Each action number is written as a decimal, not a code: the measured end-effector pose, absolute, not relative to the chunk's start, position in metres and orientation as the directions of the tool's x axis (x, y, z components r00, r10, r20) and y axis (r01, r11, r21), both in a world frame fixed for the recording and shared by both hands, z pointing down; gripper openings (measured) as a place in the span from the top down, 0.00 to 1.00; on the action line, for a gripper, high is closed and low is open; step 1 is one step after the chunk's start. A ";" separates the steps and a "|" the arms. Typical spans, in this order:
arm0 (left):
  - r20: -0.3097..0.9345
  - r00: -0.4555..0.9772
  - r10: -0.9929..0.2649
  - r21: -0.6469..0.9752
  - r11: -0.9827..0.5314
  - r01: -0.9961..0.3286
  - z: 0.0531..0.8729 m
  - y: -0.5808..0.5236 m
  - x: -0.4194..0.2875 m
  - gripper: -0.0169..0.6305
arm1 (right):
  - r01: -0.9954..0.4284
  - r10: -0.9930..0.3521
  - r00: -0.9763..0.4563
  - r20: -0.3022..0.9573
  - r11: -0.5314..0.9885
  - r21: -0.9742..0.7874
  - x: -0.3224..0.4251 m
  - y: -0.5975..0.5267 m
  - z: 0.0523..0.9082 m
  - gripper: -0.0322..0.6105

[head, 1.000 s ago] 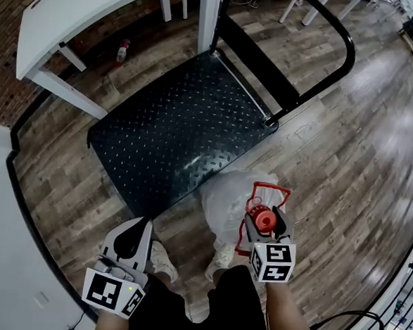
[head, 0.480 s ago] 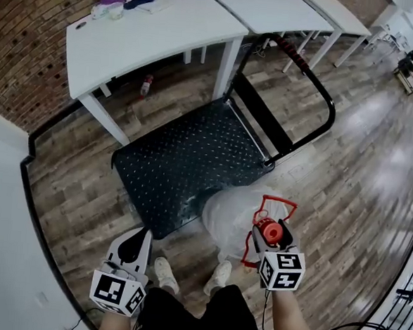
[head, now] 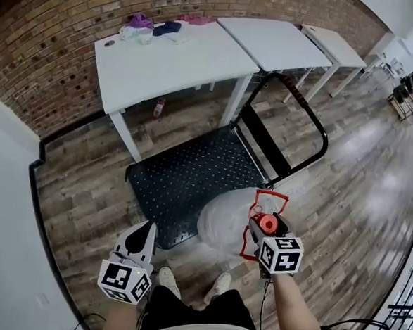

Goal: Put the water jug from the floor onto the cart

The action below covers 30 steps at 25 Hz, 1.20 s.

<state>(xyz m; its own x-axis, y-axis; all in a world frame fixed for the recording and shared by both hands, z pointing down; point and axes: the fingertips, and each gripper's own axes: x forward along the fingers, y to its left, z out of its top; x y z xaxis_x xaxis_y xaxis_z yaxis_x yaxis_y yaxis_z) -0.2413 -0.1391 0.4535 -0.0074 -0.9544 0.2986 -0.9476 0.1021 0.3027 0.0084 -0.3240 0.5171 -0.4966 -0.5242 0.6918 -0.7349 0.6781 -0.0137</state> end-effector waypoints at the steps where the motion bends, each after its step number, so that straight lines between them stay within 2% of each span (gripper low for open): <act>1: 0.291 -0.001 -0.957 0.296 0.091 -0.951 0.448 -0.138 -0.245 0.98 | -0.733 -0.522 -0.501 0.690 0.680 -0.017 0.002 -0.322 0.513 0.46; 7: 0.266 0.010 -0.964 0.262 0.062 -0.963 0.428 -0.133 -0.273 0.98 | -0.718 -0.509 -0.520 0.686 0.695 -0.029 -0.038 -0.317 0.502 0.46; 14: 0.290 -0.087 -0.953 0.259 0.165 -0.951 0.437 -0.140 -0.298 0.98 | -0.606 -0.421 -0.593 0.686 0.795 -0.036 -0.098 -0.330 0.510 0.46; 22: 0.299 -0.252 -0.920 0.275 0.336 -0.901 0.445 -0.169 -0.318 0.98 | -0.411 -0.281 -0.667 0.690 0.911 -0.026 -0.166 -0.354 0.533 0.46; 30: 0.333 -0.373 -0.866 0.259 0.464 -0.847 0.470 -0.172 -0.335 0.98 | -0.296 -0.193 -0.682 0.705 0.955 -0.026 -0.210 -0.376 0.581 0.46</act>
<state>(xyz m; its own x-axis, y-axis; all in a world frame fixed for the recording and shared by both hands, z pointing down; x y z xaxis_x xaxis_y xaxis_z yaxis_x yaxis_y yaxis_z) -0.3355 -0.1724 0.4699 -0.3728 -0.8663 0.3327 -0.8472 0.4640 0.2589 -0.2101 -0.3762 0.5813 -0.6821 -0.1925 0.7054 -0.2965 0.9547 -0.0261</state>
